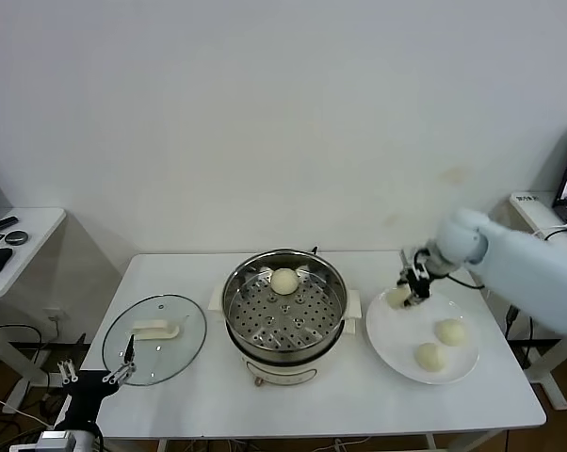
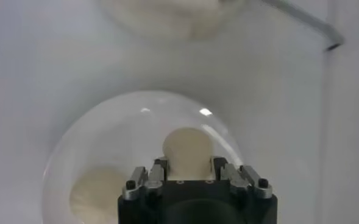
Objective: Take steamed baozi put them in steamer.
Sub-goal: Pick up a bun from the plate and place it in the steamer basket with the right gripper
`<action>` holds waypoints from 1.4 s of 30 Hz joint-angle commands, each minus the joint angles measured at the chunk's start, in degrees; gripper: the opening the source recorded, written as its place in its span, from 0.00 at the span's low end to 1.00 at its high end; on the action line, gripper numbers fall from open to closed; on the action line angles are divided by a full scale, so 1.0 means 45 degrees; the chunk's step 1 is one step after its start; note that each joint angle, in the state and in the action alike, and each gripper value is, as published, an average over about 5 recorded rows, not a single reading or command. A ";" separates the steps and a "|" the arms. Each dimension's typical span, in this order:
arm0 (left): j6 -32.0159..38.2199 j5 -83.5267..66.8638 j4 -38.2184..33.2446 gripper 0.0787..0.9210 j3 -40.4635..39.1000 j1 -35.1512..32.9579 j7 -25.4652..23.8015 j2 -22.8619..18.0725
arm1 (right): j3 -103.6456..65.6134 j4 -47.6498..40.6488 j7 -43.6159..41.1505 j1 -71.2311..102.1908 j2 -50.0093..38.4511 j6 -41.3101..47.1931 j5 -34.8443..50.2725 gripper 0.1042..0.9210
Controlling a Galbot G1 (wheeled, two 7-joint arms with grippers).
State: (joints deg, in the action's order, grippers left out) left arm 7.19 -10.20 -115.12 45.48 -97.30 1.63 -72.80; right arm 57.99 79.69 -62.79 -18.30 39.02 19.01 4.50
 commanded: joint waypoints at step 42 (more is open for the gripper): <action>-0.0035 0.0175 0.0148 0.88 0.0366 0.0518 0.0152 -0.0162 | 0.3889 -0.1836 0.4205 -0.1704 0.9251 0.5014 0.6494 0.44</action>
State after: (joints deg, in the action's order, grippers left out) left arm 6.92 -9.43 -114.50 46.95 -94.93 2.31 -73.44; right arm 75.62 75.45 -44.82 -29.45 77.00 40.79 34.73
